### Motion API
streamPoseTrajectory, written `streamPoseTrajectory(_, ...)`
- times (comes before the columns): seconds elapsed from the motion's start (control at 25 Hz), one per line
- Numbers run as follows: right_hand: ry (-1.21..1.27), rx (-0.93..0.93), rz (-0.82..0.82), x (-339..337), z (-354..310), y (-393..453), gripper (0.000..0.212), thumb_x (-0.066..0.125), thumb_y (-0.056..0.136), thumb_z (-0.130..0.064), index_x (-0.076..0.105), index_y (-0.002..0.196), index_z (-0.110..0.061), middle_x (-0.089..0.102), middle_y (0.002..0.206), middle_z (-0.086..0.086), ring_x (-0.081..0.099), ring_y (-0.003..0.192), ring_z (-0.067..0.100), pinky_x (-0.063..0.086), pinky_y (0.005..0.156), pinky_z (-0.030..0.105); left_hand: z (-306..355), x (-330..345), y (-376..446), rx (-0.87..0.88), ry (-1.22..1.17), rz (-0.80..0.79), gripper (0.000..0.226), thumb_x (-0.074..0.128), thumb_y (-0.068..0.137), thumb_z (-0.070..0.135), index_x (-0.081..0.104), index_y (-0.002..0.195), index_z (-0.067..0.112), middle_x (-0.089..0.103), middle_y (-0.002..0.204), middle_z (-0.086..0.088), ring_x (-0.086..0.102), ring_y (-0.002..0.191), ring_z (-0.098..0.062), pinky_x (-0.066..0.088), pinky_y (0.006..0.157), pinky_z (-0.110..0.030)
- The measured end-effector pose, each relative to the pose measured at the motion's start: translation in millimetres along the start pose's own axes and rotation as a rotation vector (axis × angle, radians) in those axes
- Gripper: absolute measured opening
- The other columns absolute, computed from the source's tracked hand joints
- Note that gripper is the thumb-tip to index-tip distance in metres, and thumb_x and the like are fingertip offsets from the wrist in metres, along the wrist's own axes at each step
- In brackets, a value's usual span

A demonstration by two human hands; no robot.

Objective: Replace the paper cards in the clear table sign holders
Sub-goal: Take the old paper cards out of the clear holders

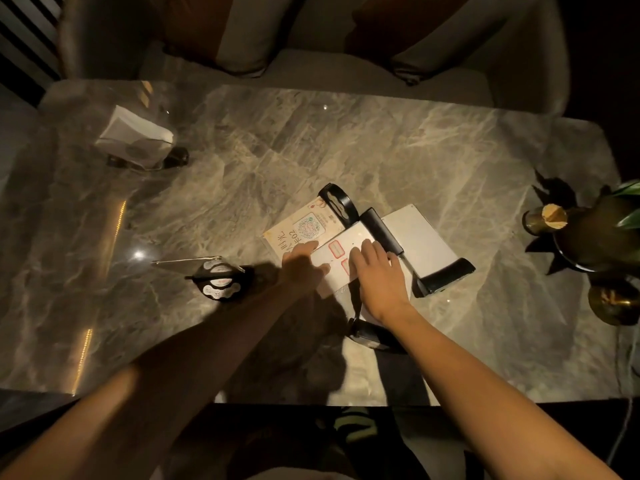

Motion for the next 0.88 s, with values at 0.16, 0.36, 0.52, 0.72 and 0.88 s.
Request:
streamPoseTrajectory(0.16, -0.090, 0.003, -0.056, 15.7, 1.2, 7.5, 0.061, 0.074, 0.084, -0.016, 0.046, 0.137, -0.010, 0.047, 0.142, 0.020, 0.045, 0.130, 0.039, 0.043, 0.105, 0.051, 3.9, 7.9, 11.5, 0.012, 0.106, 0.005, 0.059, 0.066, 0.091, 0.028, 0.045, 0.145, 0.013, 0.050, 0.142, -0.015, 0.047, 0.132, -0.030, 0.042, 0.108, -0.038)
streamPoseTrajectory(0.36, -0.151, -0.011, -0.131, 31.8, -1.0, 15.3, 0.080, 0.084, 0.078, -0.018, 0.041, 0.144, -0.008, 0.049, 0.141, 0.026, 0.049, 0.127, 0.044, 0.051, 0.099, 0.049, -0.4, 12.8, 18.5, -0.035, 0.093, -0.024, 0.047, 0.068, 0.085, 0.041, 0.062, 0.124, 0.015, 0.063, 0.125, -0.009, 0.058, 0.117, -0.025, 0.050, 0.099, -0.040)
streamPoseTrajectory(0.52, -0.113, -0.086, -0.059, 15.1, -2.3, 3.8, 0.073, 0.081, 0.078, -0.016, 0.042, 0.138, -0.006, 0.049, 0.136, 0.024, 0.050, 0.123, 0.042, 0.053, 0.097, 0.048, 0.3, -4.1, 13.2, -0.018, -0.011, 0.031, 0.026, 0.068, 0.090, 0.023, 0.069, 0.110, 0.006, 0.068, 0.111, -0.008, 0.063, 0.106, -0.022, 0.050, 0.094, -0.032)
streamPoseTrajectory(0.72, 0.028, -0.141, 0.091, -12.5, 8.4, -19.2, 0.061, 0.076, 0.083, -0.016, 0.048, 0.137, -0.008, 0.057, 0.126, 0.012, 0.058, 0.110, 0.028, 0.058, 0.081, 0.038, 27.7, -32.3, -0.8, -0.007, -0.363, -0.089, 0.026, 0.075, 0.085, 0.013, 0.072, 0.106, -0.002, 0.071, 0.097, -0.009, 0.067, 0.097, -0.023, 0.049, 0.078, -0.026)
streamPoseTrajectory(0.88, 0.240, -0.105, 0.268, -47.1, 16.4, -33.1, 0.054, 0.073, 0.079, 0.001, 0.058, 0.130, -0.003, 0.065, 0.124, 0.018, 0.064, 0.109, 0.035, 0.060, 0.077, 0.049, 49.4, -43.0, -14.1, -0.002, -0.555, -0.155, 0.016, 0.076, 0.086, 0.014, 0.075, 0.095, 0.001, 0.074, 0.077, 0.004, 0.070, 0.074, -0.008, 0.052, 0.057, -0.016)
Point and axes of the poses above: each hand's wrist, its own y-axis towards the middle knuckle, its own x-axis out of the palm, z = x × y, the point moved 10 cm from there along y, towards the middle knuckle
